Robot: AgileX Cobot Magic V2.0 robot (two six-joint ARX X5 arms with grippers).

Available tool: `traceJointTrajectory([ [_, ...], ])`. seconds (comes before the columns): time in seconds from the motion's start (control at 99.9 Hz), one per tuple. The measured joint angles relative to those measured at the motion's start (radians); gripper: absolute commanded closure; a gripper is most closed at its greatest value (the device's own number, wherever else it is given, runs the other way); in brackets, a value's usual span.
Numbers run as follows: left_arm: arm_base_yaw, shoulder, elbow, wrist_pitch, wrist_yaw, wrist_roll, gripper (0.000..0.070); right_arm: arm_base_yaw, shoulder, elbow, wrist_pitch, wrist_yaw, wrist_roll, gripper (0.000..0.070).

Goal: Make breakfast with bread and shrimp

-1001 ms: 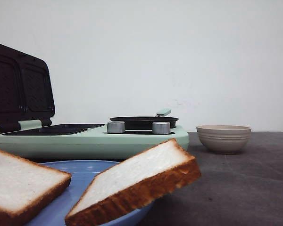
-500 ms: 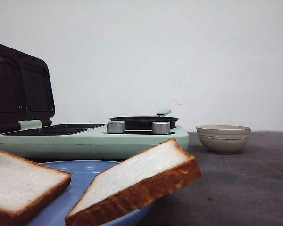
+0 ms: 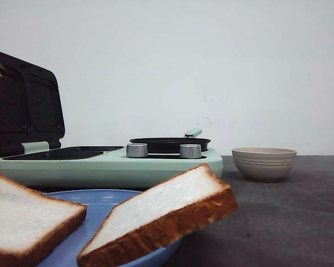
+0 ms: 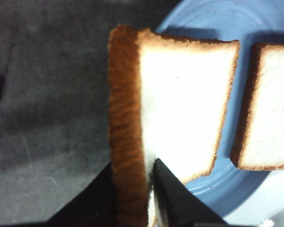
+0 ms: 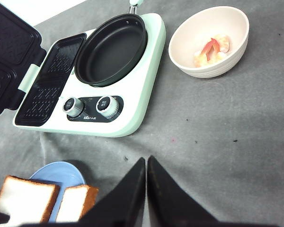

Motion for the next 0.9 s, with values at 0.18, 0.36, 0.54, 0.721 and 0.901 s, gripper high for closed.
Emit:
traceJointTrajectory([
  [0.18,0.0,-0.076,0.0,0.004,0.0,0.0,0.0697,0.0,0.0,0.0,0.0,0.0,0.0,0.07],
  [0.36,-0.001,-0.153,0.0,0.006,-0.051,-0.001,0.0697,0.0,0.0,0.0,0.0,0.0,0.0,0.07],
  [0.54,-0.001,-0.215,0.0,0.023,-0.082,-0.001,0.0697,0.0,0.0,0.0,0.0,0.0,0.0,0.07],
  [0.721,-0.001,-0.271,0.0,0.109,-0.109,-0.001,0.0697,0.0,0.0,0.0,0.0,0.0,0.0,0.07],
  [0.901,-0.001,-0.299,0.0,0.2,-0.177,0.005,0.0697,0.0,0.0,0.0,0.0,0.0,0.0,0.07],
])
